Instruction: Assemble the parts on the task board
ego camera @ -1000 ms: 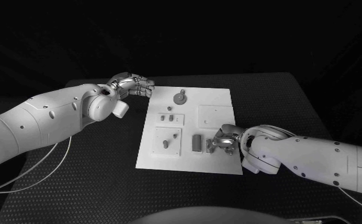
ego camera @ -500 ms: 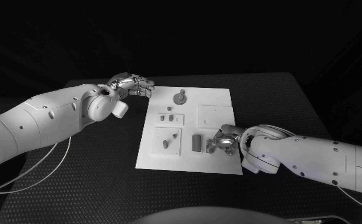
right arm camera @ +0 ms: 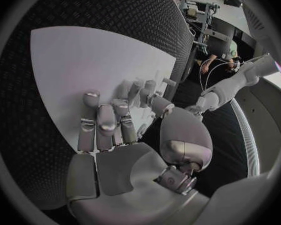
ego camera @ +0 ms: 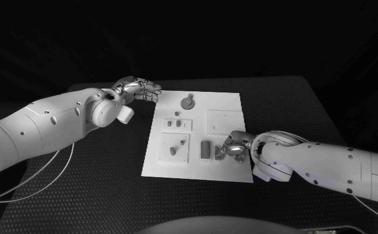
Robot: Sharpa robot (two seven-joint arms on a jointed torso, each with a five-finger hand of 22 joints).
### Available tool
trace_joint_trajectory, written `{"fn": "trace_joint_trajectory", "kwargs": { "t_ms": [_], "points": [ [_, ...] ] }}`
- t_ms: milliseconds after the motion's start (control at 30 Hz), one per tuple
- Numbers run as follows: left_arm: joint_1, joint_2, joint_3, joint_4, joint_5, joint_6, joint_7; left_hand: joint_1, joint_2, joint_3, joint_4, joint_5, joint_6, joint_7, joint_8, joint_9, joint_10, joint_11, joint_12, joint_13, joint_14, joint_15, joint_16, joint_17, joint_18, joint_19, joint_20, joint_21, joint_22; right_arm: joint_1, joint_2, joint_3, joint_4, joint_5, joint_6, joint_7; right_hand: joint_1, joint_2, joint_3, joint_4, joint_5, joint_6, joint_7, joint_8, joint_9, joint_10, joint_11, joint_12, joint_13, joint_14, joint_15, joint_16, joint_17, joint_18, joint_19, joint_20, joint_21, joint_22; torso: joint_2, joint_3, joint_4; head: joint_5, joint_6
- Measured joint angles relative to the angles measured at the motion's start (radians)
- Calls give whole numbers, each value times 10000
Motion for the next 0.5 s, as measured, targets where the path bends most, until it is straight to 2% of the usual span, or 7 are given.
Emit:
{"fn": "trace_joint_trajectory", "kwargs": {
  "t_ms": [167, 333, 500],
  "points": [
    [0, 0, 0, 0, 0, 1, -4, 0, 0, 0, 0, 0, 0, 0, 0, 0, 0, 0, 0, 1, 0, 0, 0, 0, 0, 0, 0, 0, 0, -1, -3, -2, 0, 3, -2, 19, 1, -1, 0, 56, 0, 0, 0, 0, 0, -1, 1, 0, 0, 0, 2, 0, -12, -3, 0, 0, -14, 0, 0, -1, 0, 1, 3],
    [0, 1, -1, 1, 0, 2, -7, 0, 0, 0, 0, 0, 0, 0, 0, 0, 0, 0, 0, 1, 0, 0, 0, 10, -1, 0, 0, 0, 8, -5, -22, -6, -4, 7, -2, 87, 26, -159, 14, 124, 0, 0, 0, 0, 0, -1, 2, 0, 1, -1, 3, 0, -12, -6, 0, 0, -38, 0, 0, 3, 0, 1, 17],
    [0, 1, -1, 0, 0, 3, -9, 0, 0, 0, 0, 0, 0, 0, 0, -8, 0, 0, 0, -8, 0, 0, -40, 9, -1, 0, 0, 0, 8, -10, -80, -8, -9, -126, 113, 301, 399, -532, 71, 82, 0, -5, 3, -29, -21, -2, 2, 0, 1, -38, -31, 0, -47, -15, 37, -37, -51, 0, 0, 3, 1, -3, 27]
  ]
}}
